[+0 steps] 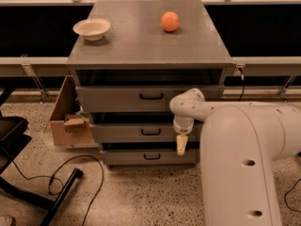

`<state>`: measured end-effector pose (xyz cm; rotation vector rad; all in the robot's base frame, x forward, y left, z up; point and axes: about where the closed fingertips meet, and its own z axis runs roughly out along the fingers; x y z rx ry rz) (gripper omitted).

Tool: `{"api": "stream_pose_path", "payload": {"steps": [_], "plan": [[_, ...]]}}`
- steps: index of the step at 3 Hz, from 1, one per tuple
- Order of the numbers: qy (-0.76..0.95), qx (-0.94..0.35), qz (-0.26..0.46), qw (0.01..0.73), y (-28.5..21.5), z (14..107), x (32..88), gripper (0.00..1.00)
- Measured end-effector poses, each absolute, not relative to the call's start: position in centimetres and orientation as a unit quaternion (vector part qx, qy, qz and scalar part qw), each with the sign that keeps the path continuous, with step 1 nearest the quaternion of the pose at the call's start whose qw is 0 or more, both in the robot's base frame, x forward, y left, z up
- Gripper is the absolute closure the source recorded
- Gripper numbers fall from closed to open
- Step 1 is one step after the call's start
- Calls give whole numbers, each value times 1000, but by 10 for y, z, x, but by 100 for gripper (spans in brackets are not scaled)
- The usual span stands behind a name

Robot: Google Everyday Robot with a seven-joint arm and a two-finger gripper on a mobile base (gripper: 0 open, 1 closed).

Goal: Open middle drawer

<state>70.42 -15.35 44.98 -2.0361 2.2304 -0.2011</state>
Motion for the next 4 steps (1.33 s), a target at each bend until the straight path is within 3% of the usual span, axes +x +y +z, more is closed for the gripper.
{"api": "stream_pose_path", "payload": {"steps": [1, 4], "plan": [[731, -677, -66, 53, -149, 443, 706, 16], [746, -663, -55, 32, -158, 432, 692, 85]]}}
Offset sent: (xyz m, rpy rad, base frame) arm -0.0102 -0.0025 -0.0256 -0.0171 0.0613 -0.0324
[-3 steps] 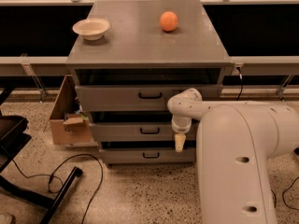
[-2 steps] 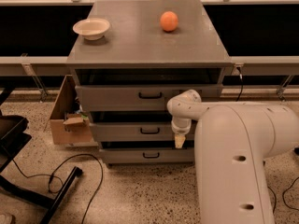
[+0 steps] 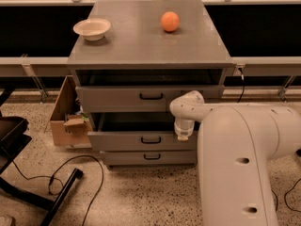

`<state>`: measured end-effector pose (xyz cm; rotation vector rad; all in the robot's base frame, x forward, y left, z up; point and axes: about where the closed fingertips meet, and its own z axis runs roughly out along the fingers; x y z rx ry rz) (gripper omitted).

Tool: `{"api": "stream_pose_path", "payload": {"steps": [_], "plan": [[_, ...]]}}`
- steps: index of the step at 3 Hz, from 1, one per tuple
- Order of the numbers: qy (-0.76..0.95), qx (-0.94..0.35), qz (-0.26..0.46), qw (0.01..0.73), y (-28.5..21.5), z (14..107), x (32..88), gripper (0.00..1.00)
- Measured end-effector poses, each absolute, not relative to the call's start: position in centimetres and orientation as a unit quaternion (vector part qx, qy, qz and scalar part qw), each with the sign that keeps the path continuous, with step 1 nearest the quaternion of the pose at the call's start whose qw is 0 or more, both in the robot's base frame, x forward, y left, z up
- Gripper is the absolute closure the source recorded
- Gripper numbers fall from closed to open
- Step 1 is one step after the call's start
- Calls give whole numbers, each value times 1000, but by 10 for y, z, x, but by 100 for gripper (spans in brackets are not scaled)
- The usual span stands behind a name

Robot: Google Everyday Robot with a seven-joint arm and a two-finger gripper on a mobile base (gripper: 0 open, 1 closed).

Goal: Open middle drawer

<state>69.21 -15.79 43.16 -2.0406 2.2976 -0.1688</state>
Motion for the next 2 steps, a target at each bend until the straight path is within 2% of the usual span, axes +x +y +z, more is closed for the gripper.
{"api": "stream_pose_path", "payload": {"steps": [1, 2], "plan": [[746, -663, -55, 32, -158, 432, 692, 88], [746, -663, -55, 32, -158, 432, 692, 65]]}}
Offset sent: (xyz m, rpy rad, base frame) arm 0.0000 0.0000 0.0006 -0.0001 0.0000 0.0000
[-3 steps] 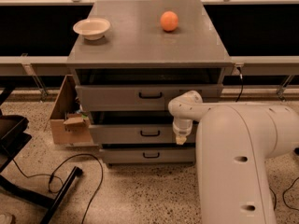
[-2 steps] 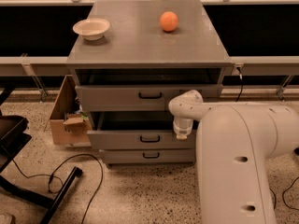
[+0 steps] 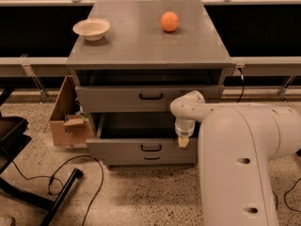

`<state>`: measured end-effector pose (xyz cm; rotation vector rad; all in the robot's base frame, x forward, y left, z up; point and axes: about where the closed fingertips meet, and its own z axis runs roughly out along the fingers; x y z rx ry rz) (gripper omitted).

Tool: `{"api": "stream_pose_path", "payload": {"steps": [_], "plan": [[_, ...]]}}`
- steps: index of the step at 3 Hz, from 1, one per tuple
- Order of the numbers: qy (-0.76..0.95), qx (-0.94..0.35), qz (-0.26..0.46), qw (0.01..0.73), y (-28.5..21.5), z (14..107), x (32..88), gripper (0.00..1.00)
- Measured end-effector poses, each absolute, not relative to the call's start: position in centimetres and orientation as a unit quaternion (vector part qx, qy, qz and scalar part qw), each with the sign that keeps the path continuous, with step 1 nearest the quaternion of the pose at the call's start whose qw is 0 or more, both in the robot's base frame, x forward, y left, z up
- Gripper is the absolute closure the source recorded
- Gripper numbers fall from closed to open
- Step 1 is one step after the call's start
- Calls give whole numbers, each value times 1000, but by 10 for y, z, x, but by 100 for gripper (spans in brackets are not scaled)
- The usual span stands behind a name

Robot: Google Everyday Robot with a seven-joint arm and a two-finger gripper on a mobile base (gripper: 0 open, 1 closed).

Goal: Open middle drawer

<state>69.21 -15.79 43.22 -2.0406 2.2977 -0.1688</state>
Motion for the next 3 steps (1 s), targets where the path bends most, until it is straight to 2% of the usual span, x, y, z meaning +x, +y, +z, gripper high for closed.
{"api": "stream_pose_path", "payload": {"steps": [2, 3], "plan": [[746, -663, -55, 32, -158, 432, 692, 18], [746, -663, -55, 32, -158, 432, 692, 0]]}}
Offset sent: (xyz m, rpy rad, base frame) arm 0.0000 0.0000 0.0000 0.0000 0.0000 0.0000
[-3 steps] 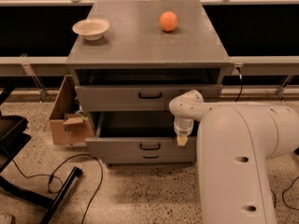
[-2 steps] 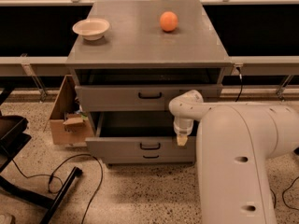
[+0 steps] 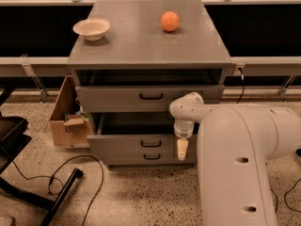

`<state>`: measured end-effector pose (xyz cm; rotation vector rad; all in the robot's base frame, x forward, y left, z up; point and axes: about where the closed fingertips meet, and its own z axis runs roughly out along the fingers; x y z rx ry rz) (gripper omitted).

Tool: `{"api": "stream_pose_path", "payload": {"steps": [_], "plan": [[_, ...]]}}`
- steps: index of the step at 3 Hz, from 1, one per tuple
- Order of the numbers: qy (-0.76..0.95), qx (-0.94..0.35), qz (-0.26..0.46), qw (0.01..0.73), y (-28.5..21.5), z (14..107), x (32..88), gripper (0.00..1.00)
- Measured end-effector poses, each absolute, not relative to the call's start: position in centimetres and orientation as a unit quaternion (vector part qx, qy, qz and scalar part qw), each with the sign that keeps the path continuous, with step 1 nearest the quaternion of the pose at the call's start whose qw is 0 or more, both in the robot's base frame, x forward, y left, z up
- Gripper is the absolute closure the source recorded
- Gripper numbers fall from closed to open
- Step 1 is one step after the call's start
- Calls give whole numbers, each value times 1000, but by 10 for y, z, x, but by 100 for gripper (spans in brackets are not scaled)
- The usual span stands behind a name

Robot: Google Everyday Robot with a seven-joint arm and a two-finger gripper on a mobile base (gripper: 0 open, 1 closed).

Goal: Open middle drawer

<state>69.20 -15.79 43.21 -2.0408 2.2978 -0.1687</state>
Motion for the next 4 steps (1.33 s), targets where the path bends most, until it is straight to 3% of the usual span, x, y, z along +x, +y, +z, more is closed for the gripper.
{"api": "stream_pose_path", "payload": {"steps": [2, 4], "plan": [[744, -665, -60, 27, -152, 425, 684, 0], [742, -668, -57, 21, -142, 411, 633, 42]]}}
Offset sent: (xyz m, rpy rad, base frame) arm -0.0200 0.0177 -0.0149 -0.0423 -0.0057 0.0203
